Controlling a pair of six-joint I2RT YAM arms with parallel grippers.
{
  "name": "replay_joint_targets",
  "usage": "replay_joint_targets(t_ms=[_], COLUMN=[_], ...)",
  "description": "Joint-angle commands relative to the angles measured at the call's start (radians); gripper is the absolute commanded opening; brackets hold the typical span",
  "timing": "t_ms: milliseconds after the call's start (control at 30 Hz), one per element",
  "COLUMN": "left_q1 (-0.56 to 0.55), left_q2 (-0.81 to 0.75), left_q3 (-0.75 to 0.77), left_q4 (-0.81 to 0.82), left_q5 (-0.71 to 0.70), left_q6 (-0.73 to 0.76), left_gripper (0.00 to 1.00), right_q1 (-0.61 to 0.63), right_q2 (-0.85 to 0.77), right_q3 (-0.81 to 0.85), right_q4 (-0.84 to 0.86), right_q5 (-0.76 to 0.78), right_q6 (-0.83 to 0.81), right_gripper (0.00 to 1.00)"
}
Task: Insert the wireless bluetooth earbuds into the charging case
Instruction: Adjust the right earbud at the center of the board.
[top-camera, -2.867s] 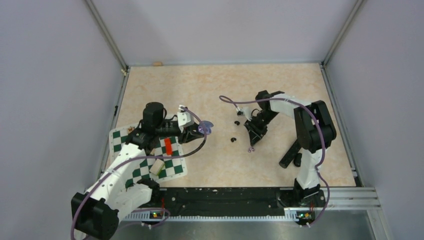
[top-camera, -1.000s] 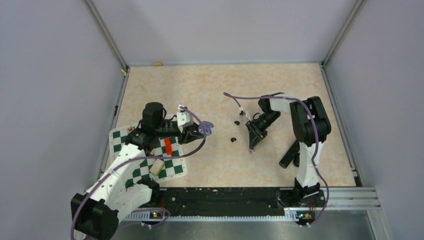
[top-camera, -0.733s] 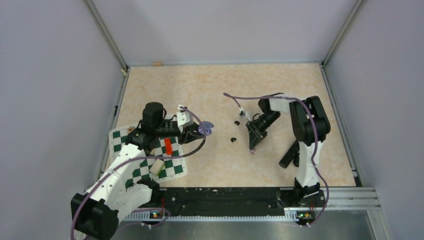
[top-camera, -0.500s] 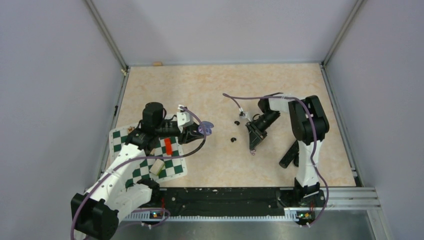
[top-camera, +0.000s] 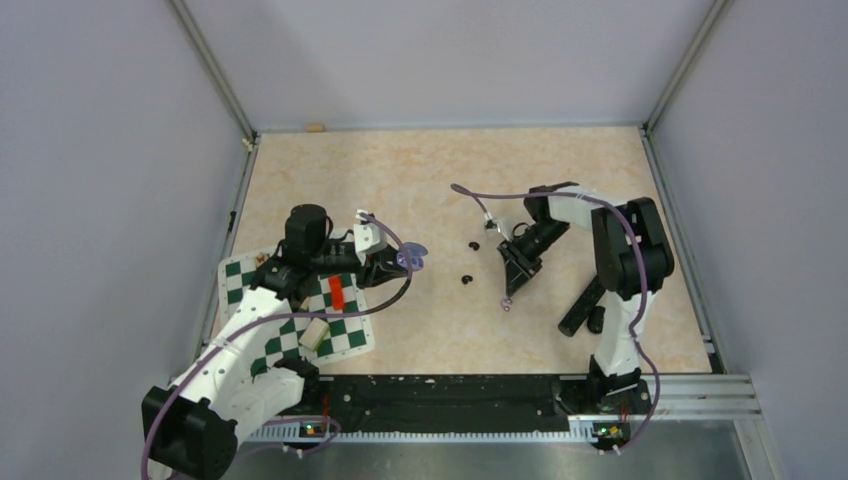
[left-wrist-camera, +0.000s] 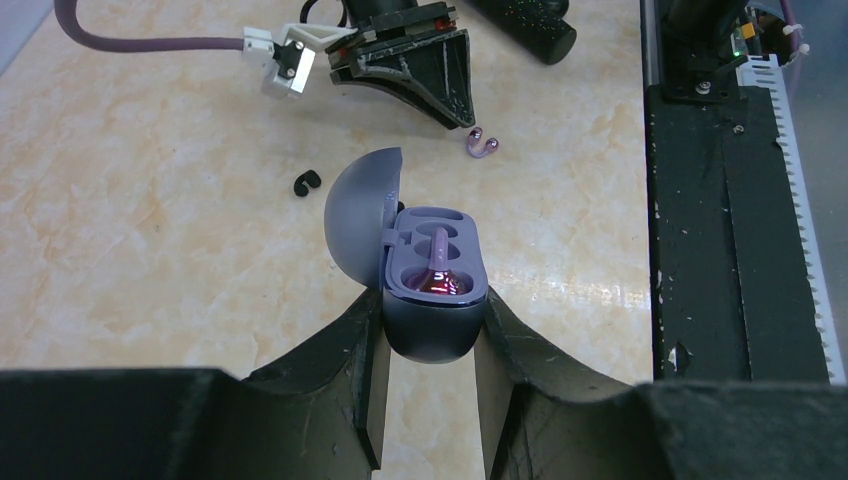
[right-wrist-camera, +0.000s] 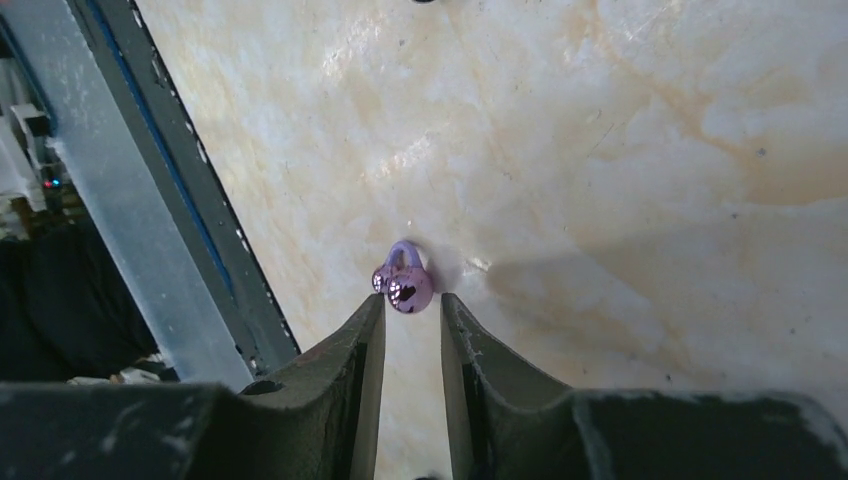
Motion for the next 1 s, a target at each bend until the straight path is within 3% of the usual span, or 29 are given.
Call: replay_joint_targets(t_ms=[0,167,300,467,567,967], left_q1=[0.003,0.003,0.003,0.003,0.003,0.003], left_q2=[-0.001,-0.001,0.001,0.002,-0.001,-0.008], left_q3=[0.011,0.012,0.015,0.017,0.016,0.012], left_q4=[0.04,0.039,0.039,0.039,0.039,0.04], left_q5=[0.03,0.029,0.03,0.029,0.027,0.029], left_q6=[0.001,0.0,0.0,-0.001,-0.002,0.004], left_gripper=[0.0,0.0,0.0,0.0,0.0,0.0], right_q1=[-0.009,0.019,0.085,0.155,0.195,0.246], right_q2=[-0.119,-0.323,-0.524,-0.612,-0.629,-0.678], right_q3=[-0.031,-0.198,-0.363,-0.451,-0.479,-0.532], right_q4=[0.033,0.249,0.473,0.6,0.655,0.634], right_q5=[0.044,0.159,0.263,0.332,0.385,0.389], right_q6=[-0.06,-0.109,-0.151,-0.144,-0.146,-0.262], right_gripper=[0.28,0.44,0.79,0.83,0.95,0.97])
